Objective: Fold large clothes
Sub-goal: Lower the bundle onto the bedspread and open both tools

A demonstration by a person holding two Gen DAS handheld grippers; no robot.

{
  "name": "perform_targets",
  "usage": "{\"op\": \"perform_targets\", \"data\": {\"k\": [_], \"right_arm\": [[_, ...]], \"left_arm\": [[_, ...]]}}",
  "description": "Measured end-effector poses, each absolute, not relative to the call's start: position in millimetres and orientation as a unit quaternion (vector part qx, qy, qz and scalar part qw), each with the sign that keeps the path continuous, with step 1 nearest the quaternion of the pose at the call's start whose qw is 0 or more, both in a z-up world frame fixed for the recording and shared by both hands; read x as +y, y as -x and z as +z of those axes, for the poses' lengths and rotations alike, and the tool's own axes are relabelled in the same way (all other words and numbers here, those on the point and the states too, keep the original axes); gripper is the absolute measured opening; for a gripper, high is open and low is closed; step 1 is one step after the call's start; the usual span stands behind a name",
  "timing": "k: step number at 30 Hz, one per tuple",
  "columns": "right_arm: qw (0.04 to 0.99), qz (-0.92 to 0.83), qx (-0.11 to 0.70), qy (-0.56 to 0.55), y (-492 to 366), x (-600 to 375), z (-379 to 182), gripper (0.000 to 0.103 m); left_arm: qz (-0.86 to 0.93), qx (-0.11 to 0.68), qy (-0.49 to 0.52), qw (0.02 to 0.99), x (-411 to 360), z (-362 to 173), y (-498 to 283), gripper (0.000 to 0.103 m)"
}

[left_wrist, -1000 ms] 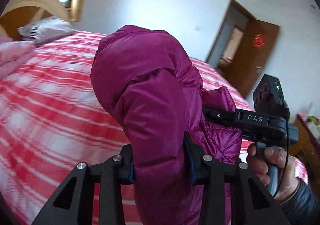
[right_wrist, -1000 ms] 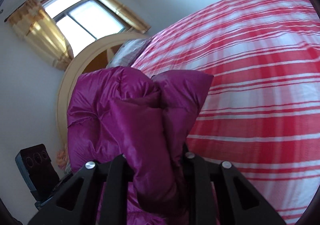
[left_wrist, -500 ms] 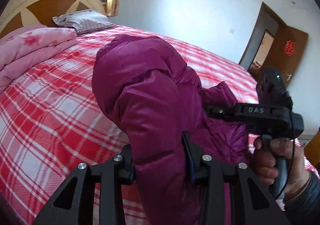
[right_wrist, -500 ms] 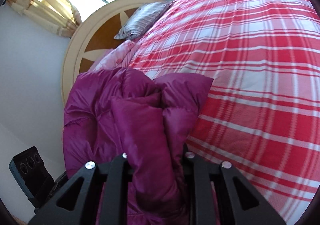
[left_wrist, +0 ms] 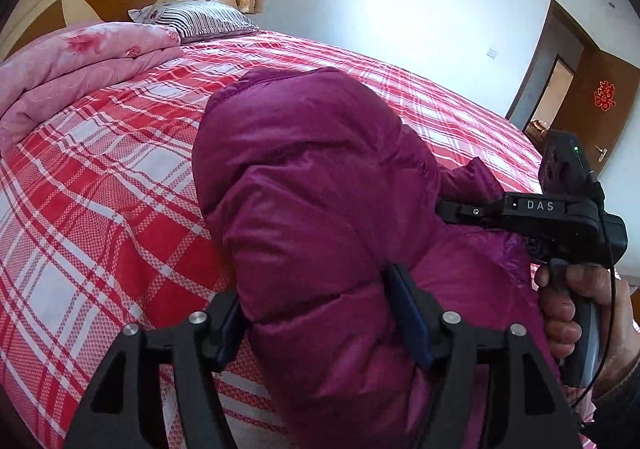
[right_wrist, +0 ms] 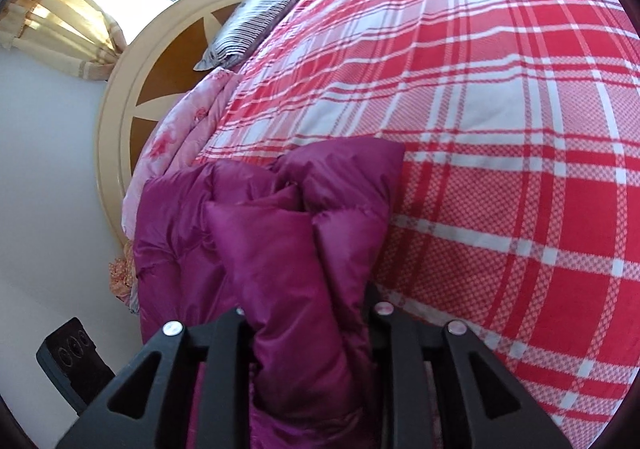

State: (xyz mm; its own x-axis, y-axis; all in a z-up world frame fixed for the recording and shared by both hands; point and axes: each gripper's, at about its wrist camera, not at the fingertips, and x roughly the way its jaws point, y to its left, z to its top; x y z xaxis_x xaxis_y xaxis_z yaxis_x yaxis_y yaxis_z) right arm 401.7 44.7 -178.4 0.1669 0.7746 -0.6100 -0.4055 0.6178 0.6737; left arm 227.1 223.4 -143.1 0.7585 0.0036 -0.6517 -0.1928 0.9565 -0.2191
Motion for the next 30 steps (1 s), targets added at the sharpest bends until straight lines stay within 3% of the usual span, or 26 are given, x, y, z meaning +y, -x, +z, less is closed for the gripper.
{"op": "perform_targets", "data": {"k": [6, 15, 18, 23, 27, 30], "right_arm": [[0.75, 0.381, 0.516, -0.163, -400.6, 44.8, -181.5, 0.036], [0.776, 0.358, 0.497, -0.152, -380.3, 25.5, -160.9, 0.079], [0.792, 0.347, 0.476, -0.16, -368.2, 11.6, -142.7, 0.08], [0.857, 0.301, 0.402, -0.114, -313.3, -8.2, -86.2, 0.082], [0.911, 0.273, 0.301, -0.073, -241.9, -25.7, -39.3, 0.1], [0.932, 0.259, 0.25, -0.047, -203.0, -31.8, -16.8, 0.102]], "left_arm": [[0.069, 0.348, 0.145, 0.924, 225.8, -140.5, -223.5, 0.072], [0.079, 0.333, 0.117, 0.932, 218.7, -105.0, -195.8, 0.072], [0.074, 0.309, 0.112, 0.942, 214.7, -86.2, -180.4, 0.072], [0.061, 0.265, 0.094, 0.958, 201.1, -54.7, -149.6, 0.073], [0.05, 0.231, 0.083, 0.968, 190.3, -31.8, -125.8, 0.084], [0.04, 0.206, 0.086, 0.974, 184.1, -15.4, -114.1, 0.088]]}}
